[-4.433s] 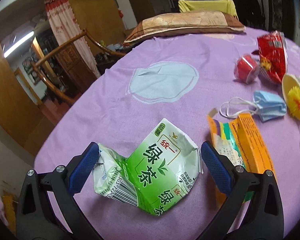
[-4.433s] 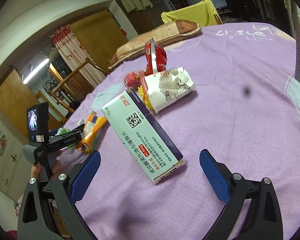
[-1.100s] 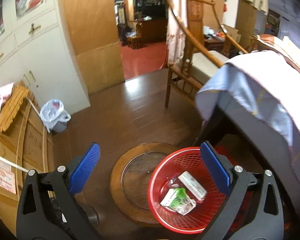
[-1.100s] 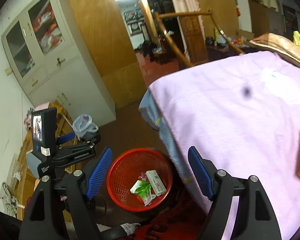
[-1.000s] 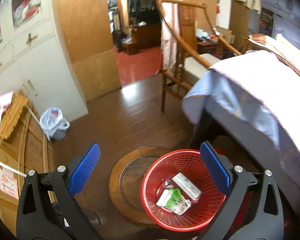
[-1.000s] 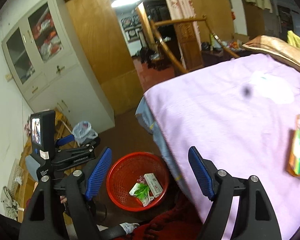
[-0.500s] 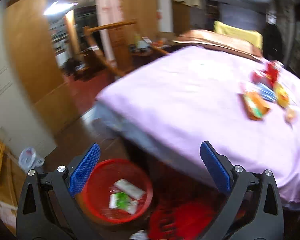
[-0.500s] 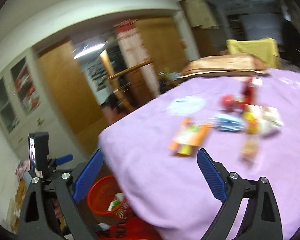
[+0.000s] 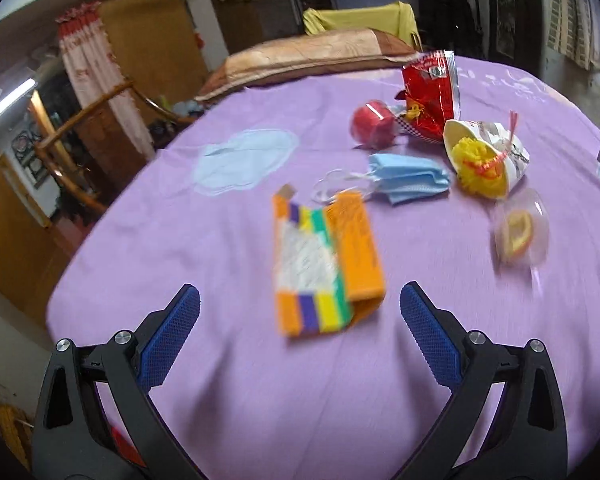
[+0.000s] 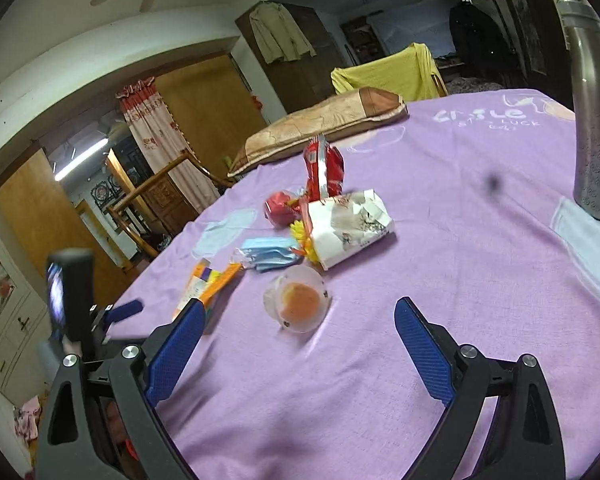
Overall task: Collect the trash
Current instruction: 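Return both tools to the table and approach the orange box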
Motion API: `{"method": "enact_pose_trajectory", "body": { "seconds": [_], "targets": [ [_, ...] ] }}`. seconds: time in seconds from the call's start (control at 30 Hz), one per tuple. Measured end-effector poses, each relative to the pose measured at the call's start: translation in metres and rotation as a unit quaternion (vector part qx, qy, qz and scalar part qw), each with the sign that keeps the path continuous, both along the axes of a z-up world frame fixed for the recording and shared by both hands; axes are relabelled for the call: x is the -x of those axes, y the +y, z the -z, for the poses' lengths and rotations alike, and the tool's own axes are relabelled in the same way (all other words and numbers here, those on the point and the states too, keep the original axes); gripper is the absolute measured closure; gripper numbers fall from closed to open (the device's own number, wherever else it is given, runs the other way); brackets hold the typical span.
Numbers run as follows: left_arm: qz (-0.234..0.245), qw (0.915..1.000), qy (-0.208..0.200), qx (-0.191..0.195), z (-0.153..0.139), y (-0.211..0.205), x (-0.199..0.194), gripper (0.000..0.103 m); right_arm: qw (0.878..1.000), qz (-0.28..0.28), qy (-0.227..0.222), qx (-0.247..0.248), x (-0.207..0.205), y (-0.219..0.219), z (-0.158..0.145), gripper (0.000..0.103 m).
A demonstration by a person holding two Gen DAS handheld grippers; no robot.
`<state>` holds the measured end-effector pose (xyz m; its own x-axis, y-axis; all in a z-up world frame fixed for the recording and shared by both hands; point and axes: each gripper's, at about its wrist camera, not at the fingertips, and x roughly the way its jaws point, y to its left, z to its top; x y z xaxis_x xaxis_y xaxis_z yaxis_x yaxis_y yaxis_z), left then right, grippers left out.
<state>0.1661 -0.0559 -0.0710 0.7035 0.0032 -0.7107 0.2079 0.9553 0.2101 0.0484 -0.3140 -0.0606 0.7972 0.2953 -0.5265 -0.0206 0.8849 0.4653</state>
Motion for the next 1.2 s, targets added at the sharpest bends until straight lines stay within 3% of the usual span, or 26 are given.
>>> {"method": "enact_pose_trajectory", "body": {
  "seconds": [0.27, 0.4, 0.57, 0.8, 0.93, 1.03, 1.2],
  "targets": [
    [-0.014, 0.9964, 0.069, 0.048, 0.014, 0.001, -0.053, 0.007, 1.000, -0.013, 0.009, -0.003, -0.005, 0.004, 0.006, 0.006],
    [-0.011, 0.9881, 0.132, 0.078, 0.028, 0.009, -0.070, 0.007, 1.000, -0.013, 0.014, -0.006, -0.005, 0.005, 0.008, 0.006],
    [-0.015, 0.9880, 0.126, 0.088, 0.028, 0.012, -0.068, 0.007, 1.000, -0.007, 0.020, -0.009, -0.006, 0.004, 0.010, 0.006],
    [-0.015, 0.9889, 0.127, 0.075, 0.030, 0.009, -0.068, 0.007, 0.998, -0.021, 0.059, 0.027, -0.018, 0.017, 0.014, 0.006],
    [-0.015, 0.9889, 0.127, 0.075, 0.029, 0.009, -0.068, 0.007, 0.991, -0.048, 0.101, 0.077, -0.042, 0.035, 0.015, 0.006],
    [-0.015, 0.9889, 0.127, 0.075, 0.029, 0.008, -0.068, 0.007, 0.987, -0.072, 0.105, 0.095, -0.062, 0.044, 0.006, 0.006],
    [-0.015, 0.9889, 0.127, 0.075, 0.029, 0.009, -0.068, 0.007, 0.986, -0.080, 0.128, 0.076, -0.097, 0.046, 0.009, 0.007]
  ]
}}
